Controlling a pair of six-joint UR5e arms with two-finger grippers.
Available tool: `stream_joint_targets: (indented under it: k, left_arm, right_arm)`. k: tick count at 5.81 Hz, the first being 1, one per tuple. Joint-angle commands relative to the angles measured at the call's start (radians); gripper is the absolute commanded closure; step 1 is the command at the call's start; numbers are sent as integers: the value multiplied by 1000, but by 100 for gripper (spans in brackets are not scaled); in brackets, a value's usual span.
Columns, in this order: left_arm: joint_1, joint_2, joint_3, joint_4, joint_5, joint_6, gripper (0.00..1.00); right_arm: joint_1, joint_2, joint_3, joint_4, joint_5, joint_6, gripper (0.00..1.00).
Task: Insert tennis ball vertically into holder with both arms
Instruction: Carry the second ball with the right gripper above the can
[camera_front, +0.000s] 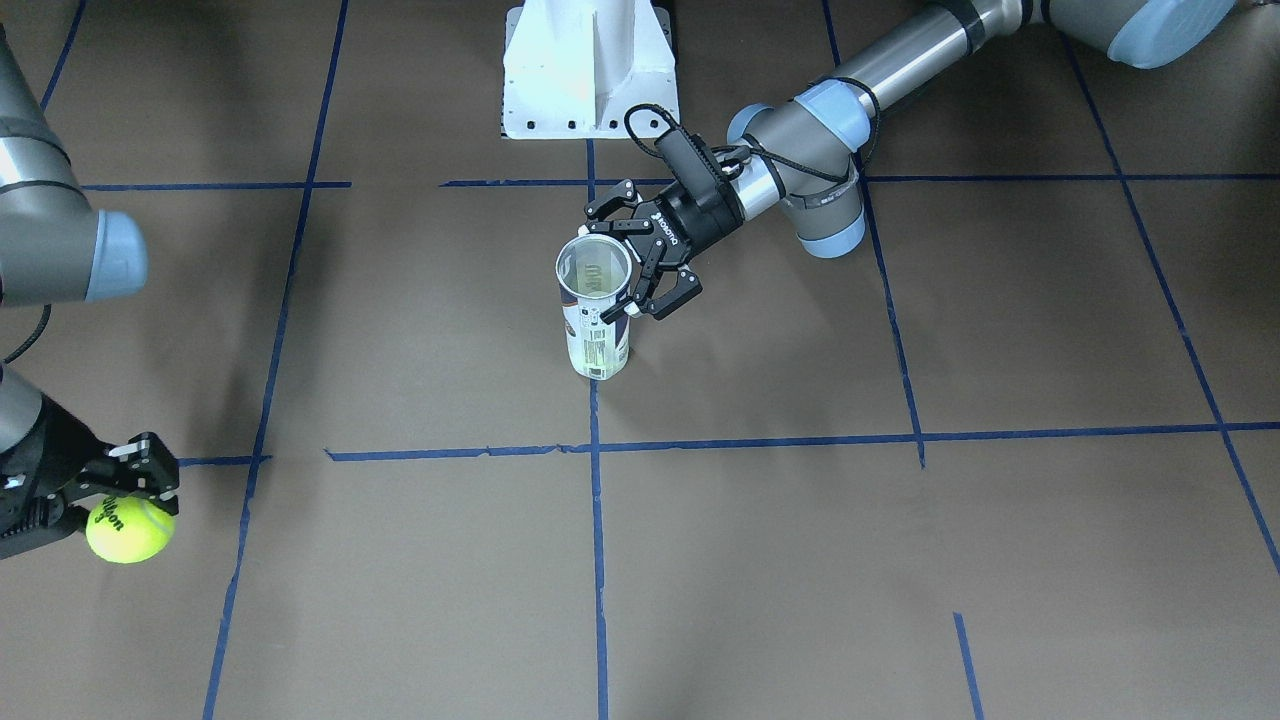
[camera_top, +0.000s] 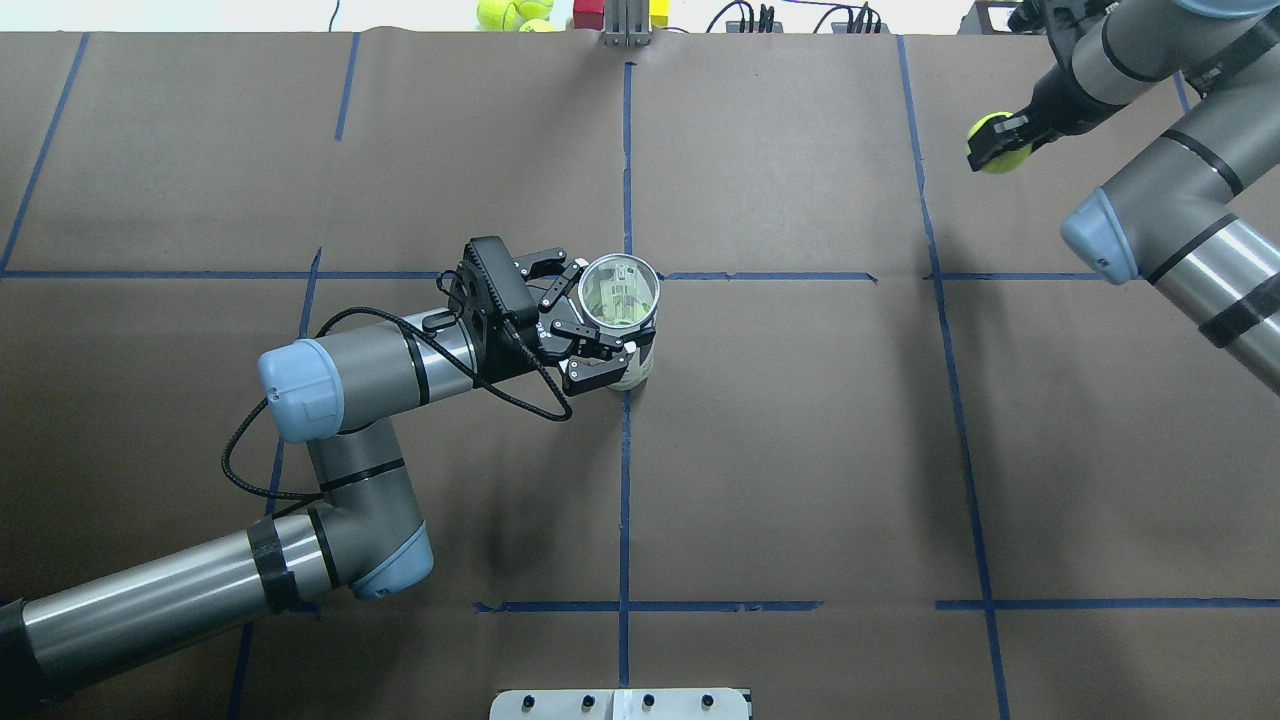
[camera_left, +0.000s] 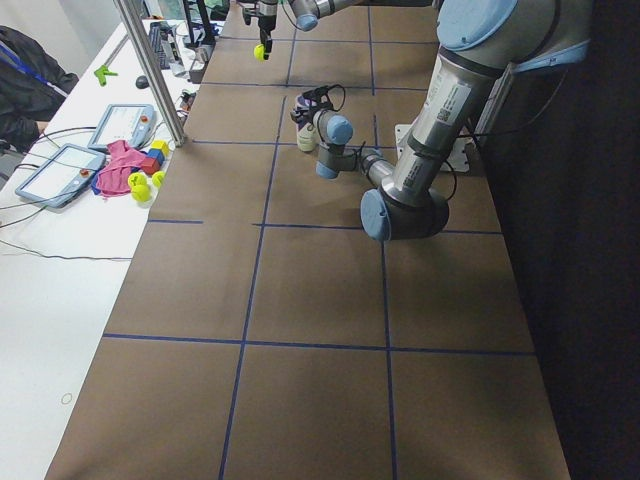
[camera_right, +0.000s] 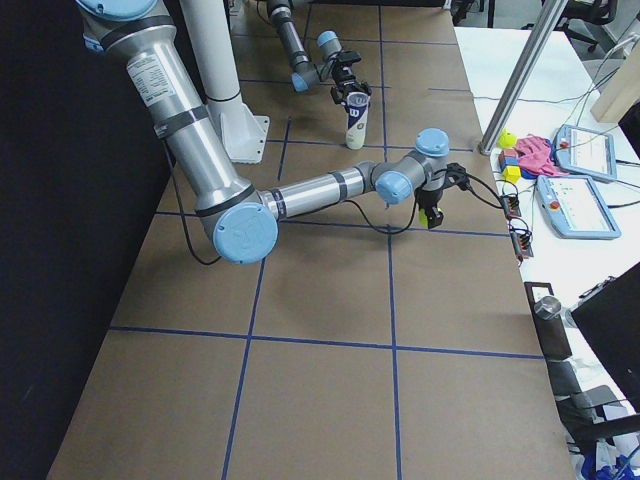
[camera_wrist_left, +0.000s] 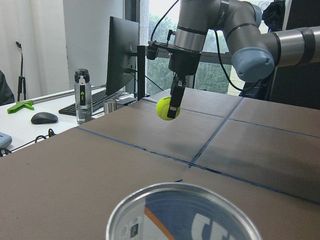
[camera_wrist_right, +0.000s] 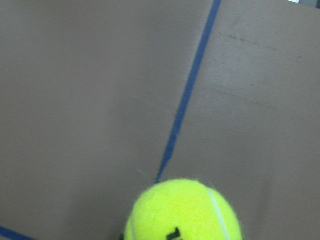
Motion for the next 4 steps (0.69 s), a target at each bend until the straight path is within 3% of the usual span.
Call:
stream_joint_targets:
  k: [1, 4]
  left_arm:
    - [0, -1, -1, 1, 0, 0, 15]
    - [0, -1, 0, 1, 0, 0, 15]
  right_arm:
    - [-101, 9, 297, -259, -8, 212, 97]
    - [-309, 274, 425, -561, -154, 643, 95]
